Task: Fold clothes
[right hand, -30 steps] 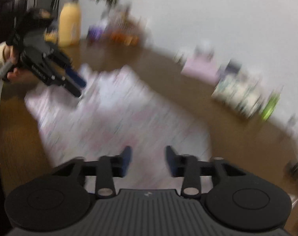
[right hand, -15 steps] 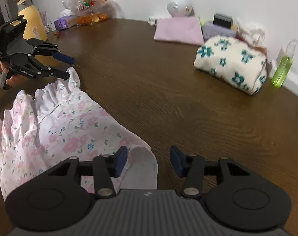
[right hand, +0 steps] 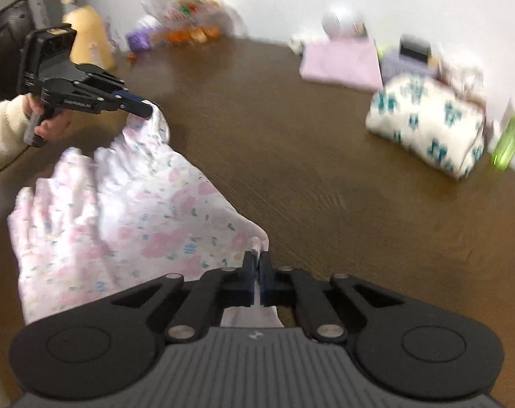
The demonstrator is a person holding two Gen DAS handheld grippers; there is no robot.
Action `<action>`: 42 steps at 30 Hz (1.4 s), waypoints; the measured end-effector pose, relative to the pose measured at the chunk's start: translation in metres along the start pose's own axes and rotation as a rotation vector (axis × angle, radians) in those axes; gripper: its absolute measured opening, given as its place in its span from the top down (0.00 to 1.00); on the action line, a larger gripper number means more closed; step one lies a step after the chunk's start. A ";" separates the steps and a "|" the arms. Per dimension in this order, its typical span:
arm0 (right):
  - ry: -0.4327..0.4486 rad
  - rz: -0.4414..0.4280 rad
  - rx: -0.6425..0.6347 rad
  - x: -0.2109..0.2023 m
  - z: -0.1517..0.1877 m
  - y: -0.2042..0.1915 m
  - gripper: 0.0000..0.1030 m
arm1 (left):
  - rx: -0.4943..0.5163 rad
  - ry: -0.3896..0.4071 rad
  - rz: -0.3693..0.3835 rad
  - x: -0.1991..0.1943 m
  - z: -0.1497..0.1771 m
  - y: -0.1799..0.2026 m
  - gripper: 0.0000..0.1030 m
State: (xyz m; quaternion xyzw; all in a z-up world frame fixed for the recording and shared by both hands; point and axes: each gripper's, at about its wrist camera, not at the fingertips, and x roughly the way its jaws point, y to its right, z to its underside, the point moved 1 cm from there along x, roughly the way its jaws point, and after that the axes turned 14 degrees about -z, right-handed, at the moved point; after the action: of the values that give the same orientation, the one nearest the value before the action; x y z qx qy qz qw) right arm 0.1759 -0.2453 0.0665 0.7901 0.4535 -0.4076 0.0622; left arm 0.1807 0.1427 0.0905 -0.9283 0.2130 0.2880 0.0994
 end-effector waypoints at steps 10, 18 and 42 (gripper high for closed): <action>0.068 -0.101 -0.219 -0.062 0.052 -0.103 0.98 | 0.051 0.163 -0.104 -0.147 0.055 0.073 0.98; -0.029 -0.093 -0.221 -0.036 0.100 -0.139 0.98 | -0.110 0.052 -0.115 -0.157 0.132 0.087 0.98; 0.094 -0.063 -0.461 0.064 0.057 -0.224 0.61 | -0.002 0.120 -0.153 -0.207 0.164 0.124 0.75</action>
State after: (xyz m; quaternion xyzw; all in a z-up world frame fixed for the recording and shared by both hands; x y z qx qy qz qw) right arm -0.0131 -0.0995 0.0448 0.7585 0.5616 -0.2577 0.2070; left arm -0.1104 0.1525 0.0692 -0.9575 0.1469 0.2238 0.1074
